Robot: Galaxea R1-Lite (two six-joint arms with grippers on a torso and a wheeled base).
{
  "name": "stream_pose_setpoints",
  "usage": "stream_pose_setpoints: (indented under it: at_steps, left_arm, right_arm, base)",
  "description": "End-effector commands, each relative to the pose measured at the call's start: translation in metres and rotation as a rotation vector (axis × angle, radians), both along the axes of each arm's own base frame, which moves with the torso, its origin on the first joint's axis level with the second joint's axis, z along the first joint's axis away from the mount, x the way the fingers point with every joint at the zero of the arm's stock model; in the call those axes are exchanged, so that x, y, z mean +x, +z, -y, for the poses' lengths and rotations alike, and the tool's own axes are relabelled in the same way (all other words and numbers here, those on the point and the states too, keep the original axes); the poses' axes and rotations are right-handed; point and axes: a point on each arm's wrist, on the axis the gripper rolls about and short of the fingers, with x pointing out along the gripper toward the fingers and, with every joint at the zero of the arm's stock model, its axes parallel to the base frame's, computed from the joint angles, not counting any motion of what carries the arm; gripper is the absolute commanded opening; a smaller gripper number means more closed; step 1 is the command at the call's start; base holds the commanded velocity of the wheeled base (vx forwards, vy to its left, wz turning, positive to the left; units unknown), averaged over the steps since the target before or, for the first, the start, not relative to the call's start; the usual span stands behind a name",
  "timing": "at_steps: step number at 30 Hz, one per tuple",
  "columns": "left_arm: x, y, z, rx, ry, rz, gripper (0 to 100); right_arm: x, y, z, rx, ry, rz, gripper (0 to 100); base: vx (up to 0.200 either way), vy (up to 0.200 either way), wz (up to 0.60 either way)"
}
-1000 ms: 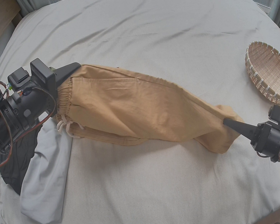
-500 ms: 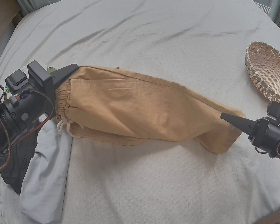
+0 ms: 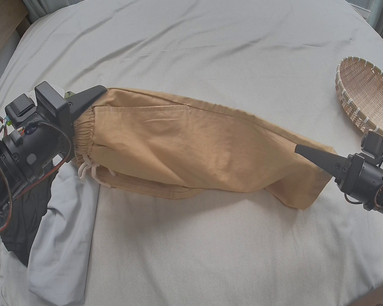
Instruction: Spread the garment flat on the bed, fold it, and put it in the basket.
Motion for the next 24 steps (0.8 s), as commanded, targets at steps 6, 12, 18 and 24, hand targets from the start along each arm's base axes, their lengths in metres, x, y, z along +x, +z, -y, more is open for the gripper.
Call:
stream_pose_setpoints:
  at_steps: [6,12,18,24]
  left_arm:
    - [-0.011,-0.003,-0.004,0.018,-0.015,0.027,0]
    - [-0.022,-0.004,-0.007,0.097,-0.102,0.156,0]
    - [-0.053,0.010,-0.012,0.110,-0.235,0.283,0]
    - [-0.065,0.029,-0.014,0.156,-0.233,0.430,0]
  right_arm:
    - [0.000,0.001,0.001,0.007,-0.016,0.008,0]
    - [-0.004,0.011,0.002,0.039,-0.041,0.067,0]
    - [-0.022,0.037,0.014,0.090,-0.062,0.168,0]
    - [-0.035,0.054,0.021,0.093,-0.067,0.173,0]
  base:
    - [0.000,0.000,0.00]
    - [0.000,0.000,0.00]
    - [0.000,0.000,0.00]
    - [0.000,0.000,0.00]
